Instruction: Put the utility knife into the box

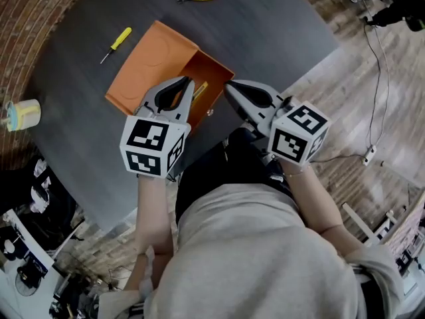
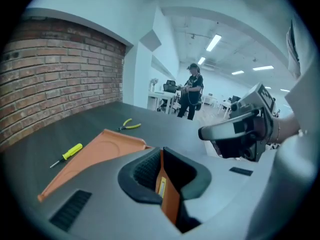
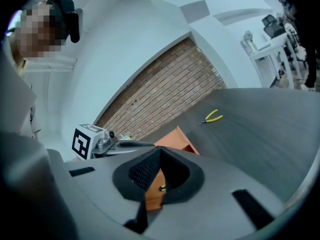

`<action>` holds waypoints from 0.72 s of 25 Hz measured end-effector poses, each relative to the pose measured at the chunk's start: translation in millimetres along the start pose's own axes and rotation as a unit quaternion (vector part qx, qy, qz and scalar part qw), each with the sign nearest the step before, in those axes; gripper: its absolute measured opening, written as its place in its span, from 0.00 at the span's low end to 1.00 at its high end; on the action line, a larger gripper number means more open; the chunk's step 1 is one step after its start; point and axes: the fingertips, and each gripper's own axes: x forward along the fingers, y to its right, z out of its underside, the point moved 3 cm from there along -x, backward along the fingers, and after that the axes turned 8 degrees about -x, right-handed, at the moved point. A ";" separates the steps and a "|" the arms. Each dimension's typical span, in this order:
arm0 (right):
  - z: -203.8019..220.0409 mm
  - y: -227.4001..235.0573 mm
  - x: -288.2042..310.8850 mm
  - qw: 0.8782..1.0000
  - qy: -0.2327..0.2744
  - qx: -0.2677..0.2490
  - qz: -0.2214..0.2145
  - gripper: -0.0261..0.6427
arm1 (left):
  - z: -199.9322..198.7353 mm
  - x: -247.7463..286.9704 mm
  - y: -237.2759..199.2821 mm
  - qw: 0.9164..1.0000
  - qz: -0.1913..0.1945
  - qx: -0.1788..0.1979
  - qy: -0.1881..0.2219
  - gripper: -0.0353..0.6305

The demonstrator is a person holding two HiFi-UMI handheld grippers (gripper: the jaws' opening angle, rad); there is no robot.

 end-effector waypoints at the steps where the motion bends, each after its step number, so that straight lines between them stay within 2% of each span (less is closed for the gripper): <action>1: -4.3 -2.6 0.7 1.000 0.000 -0.009 -0.002 0.05 | -7.8 -5.7 0.0 1.000 -0.004 -0.004 0.022 0.10; 3: -12.2 -9.1 0.2 1.000 0.000 -0.020 -0.007 0.05 | -20.9 -17.7 1.7 0.998 -0.006 -0.021 0.061 0.10; 7: -27.9 -25.5 -6.4 0.999 0.005 -0.034 -0.015 0.05 | -39.7 -41.3 12.8 0.990 0.018 -0.067 0.119 0.09; 13: -52.5 -44.2 -7.2 0.996 0.025 -0.078 -0.037 0.05 | -47.5 -67.5 21.8 0.985 0.005 -0.074 0.154 0.09; 18: -58.3 -53.9 -8.5 0.995 0.028 -0.086 -0.045 0.05 | -47.6 -84.6 28.1 0.975 0.019 -0.117 0.190 0.09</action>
